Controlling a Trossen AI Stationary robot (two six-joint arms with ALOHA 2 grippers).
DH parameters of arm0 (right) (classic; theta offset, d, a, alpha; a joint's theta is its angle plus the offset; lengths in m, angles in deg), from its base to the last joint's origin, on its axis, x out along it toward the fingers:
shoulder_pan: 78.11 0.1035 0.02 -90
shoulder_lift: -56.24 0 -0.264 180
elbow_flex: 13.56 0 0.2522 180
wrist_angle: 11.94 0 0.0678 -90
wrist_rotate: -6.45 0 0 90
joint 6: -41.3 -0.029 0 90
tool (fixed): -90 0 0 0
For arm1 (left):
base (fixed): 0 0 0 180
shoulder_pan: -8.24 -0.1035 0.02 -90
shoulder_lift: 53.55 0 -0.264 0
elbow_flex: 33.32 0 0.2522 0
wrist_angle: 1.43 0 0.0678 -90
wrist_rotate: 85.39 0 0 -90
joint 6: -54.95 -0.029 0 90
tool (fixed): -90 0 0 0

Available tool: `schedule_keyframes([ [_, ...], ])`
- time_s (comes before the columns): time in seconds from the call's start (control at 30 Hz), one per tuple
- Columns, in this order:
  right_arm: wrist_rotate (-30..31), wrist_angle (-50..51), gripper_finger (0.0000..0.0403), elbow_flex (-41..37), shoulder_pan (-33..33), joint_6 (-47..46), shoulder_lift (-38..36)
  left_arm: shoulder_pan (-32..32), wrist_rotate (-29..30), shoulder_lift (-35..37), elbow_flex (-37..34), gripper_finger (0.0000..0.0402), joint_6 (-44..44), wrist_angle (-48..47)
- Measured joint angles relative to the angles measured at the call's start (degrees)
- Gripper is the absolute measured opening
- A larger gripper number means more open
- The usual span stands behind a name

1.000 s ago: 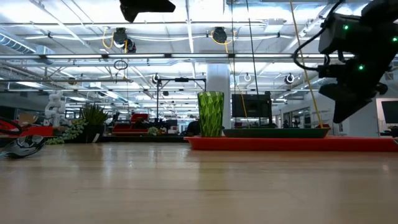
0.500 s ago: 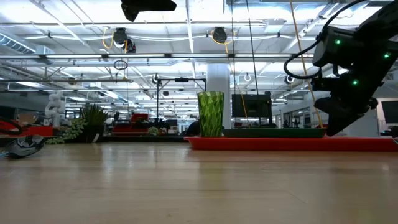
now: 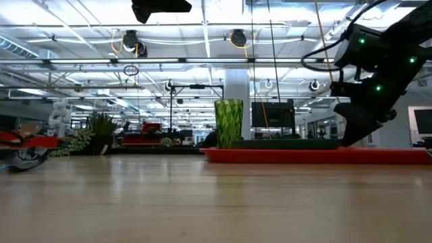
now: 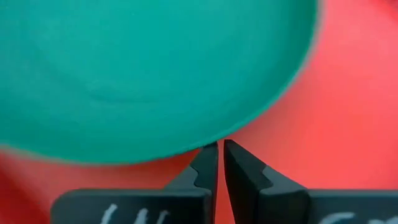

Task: Pick and place plate/cup/fork/spoon on tray
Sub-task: Put the green plate on the red tray, then put the blue fork on the right side of the plate on the red tray

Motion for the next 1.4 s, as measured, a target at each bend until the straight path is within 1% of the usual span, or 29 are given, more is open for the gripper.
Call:
schedule_keyframes([
  [0.13,-8.84,2.47,0.002,3.58,0.27,0.64,-2.14,-0.01,0.0,0.0,0.0,0.015,-0.23,-0.02],
  [0.2,-11.28,3.51,0.002,5.03,0.96,-0.25,-3.31,-0.04,0.02,0.0,0.02,0.015,-0.37,0.0],
  [0.33,-13.79,6.21,0.002,6.86,3.67,-3.59,-4.67,-0.02,0.01,0.0,0.0,0.015,0.09,0.0],
  [0.47,-13.62,12.73,0.002,8.95,6.81,-7.69,-4.73,-0.02,0.0,0.0,0.01,0.015,1.21,0.0],
  [0.63,-10.74,21.14,0.002,12.58,11.05,-13.93,-4.73,0.04,0.0,0.0,-0.01,0.015,2.27,-0.02],
  [0.8,-10.98,23.06,0.002,13.3,17.86,-22.33,-4.58,0.07,0.01,-0.31,0.02,0.015,2.95,0.01],
  [0.97,-11.52,23.68,0.002,13.3,27.94,-33.33,-1.64,0.4,0.02,-1.9,0.06,0.015,3.36,0.6],
  [1.07,-13.04,22.63,0.002,13.32,33.46,-40.26,0.97,0.67,-0.6,-2.9,-0.1,0.015,3.67,-0.19],
  [1.13,-14.67,21.96,0.002,13.32,36.46,-44.3,2.6,0.83,-0.59,-3.84,0.05,0.015,3.76,1.65],
  [1.27,-19.7,20.7,0.002,13.34,40.83,-51.63,6.38,1.1,-1.17,-4.65,-0.09,0.015,3.72,1.76],
  [1.4,-22.77,20.29,0.002,13.34,43.51,-56.88,9.85,1.14,-1.77,-4.99,0.04,0.015,2.89,2.64],
])
